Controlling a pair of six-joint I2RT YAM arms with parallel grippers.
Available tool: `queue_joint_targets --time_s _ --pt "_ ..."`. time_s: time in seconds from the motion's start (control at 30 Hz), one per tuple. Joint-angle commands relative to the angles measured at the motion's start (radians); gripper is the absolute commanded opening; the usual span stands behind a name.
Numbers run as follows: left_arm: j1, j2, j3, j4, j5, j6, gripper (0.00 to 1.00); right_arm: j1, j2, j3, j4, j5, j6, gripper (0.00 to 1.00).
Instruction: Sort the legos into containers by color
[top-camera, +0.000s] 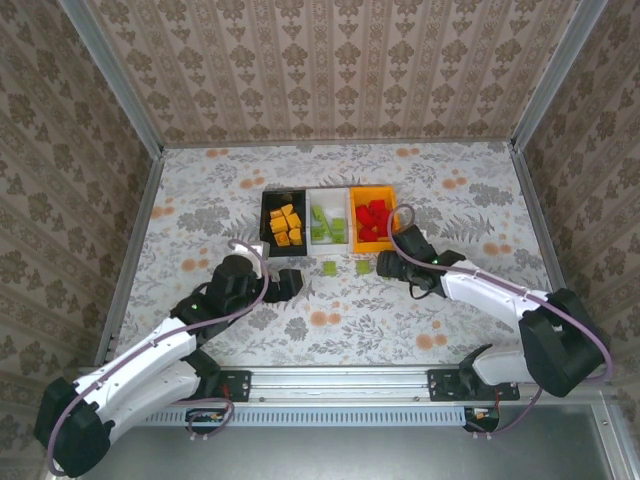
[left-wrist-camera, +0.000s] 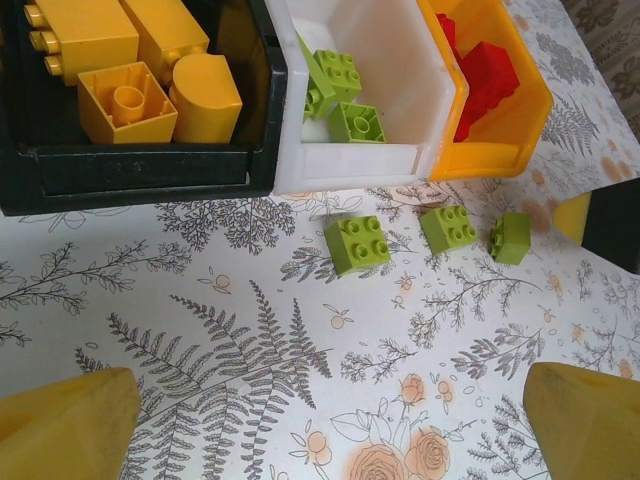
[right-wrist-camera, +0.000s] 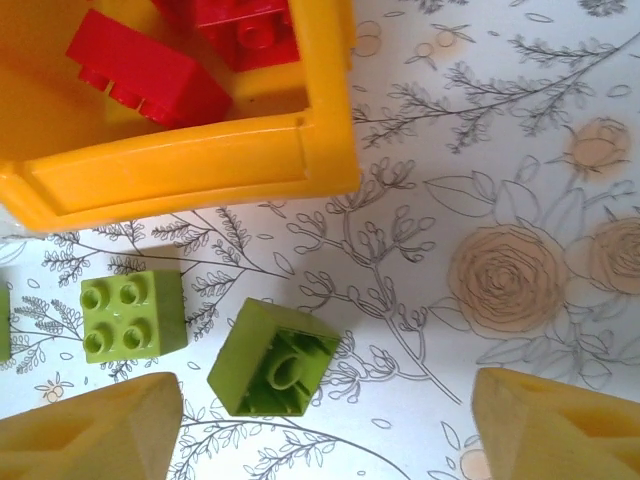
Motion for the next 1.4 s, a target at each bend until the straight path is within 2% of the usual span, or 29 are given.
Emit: queue_joint_targets --time_s 0.0,0.17,0.5,0.67,0.8,0.9,1.2,1.37 --pt "0.003 -0.018 -0.017 -0.001 -0.010 -0.024 1.00 0.009 0.093 0.060 -0.012 -0.038 -0.013 0.81" --pt "0.006 -0.022 -0.020 -0.005 -0.009 -0.025 1.00 0.007 0.203 0.088 -0.003 -0.004 0.031 0.76" --pt "0.010 -0.031 -0.013 -0.025 -0.014 -0.010 1.00 0.005 0.211 0.046 0.034 0.006 0.021 0.42" --pt "0.010 -0.031 -0.010 -0.040 -0.025 -0.005 1.00 0.012 0.142 0.056 0.025 -0.009 -0.032 0.31" --pt "0.010 -0.024 -0.013 -0.037 -0.036 0.003 1.00 0.063 0.075 0.131 -0.012 -0.040 -0.073 0.31" --pt "0.009 -0.006 -0.021 -0.013 -0.036 0.000 1.00 0.112 0.107 0.231 -0.019 -0.051 -0.096 0.33" --pt "0.001 0.119 0.017 -0.037 -0.048 0.005 1.00 0.159 0.400 0.579 -0.024 -0.041 -0.115 0.35" --pt "-0.002 0.110 0.015 -0.034 -0.054 0.002 1.00 0.157 0.547 0.735 -0.061 0.004 -0.110 0.42"
